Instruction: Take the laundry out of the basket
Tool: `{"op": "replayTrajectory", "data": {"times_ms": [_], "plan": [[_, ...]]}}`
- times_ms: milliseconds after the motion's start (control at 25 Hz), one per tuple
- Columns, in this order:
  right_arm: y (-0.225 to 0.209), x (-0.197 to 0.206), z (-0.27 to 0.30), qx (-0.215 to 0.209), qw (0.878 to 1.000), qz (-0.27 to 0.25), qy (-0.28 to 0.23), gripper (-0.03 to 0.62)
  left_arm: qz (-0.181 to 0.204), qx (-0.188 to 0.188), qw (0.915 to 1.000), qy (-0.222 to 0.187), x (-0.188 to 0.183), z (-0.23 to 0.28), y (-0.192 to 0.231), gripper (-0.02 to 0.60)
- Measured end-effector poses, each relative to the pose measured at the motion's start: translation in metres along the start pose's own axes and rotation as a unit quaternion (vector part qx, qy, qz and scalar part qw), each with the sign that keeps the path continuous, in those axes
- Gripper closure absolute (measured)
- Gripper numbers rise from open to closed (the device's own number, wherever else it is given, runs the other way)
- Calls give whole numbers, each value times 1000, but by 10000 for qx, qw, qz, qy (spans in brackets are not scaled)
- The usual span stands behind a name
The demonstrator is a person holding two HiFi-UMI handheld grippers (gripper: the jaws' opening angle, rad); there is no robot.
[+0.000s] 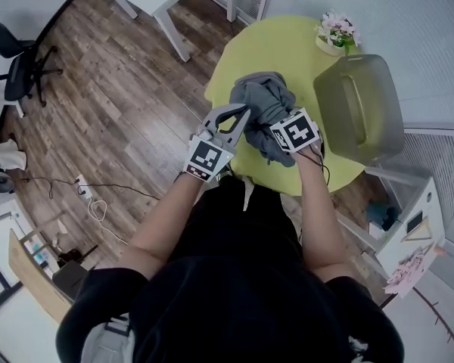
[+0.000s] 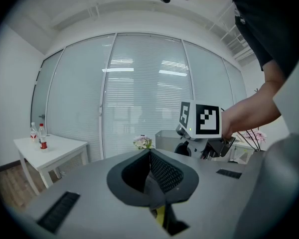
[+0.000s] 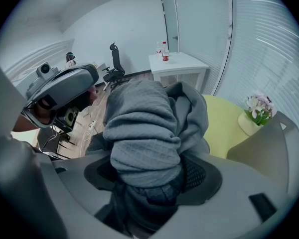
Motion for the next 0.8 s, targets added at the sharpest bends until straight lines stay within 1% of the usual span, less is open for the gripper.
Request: {"op": "replayTrajectory", "data": {"times_ms": [120, 200, 480, 800], "plan": [[3, 16, 24, -49, 9999, 79, 126, 266, -312, 11, 9995, 84, 20, 2, 2, 571], [3, 23, 39, -20, 9998, 124, 154, 266, -438, -2, 9989, 159, 32, 5, 4, 571], [0, 48, 85, 42, 9992, 167, 363, 266, -623, -37, 9971, 440, 64, 14, 6, 571], [-7, 58, 113, 106, 9983, 203, 529, 252, -719, -19, 9961, 508, 74, 15, 8, 571]]}}
Point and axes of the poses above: the fingertips, and each gripper's own axes: z forward along the fingers, y to its left, x out of its underside, the point moved 7 cm from there along -z, backward along the fingers, and after that the axes turned 11 degrees about -z, right-handed, at the moved point
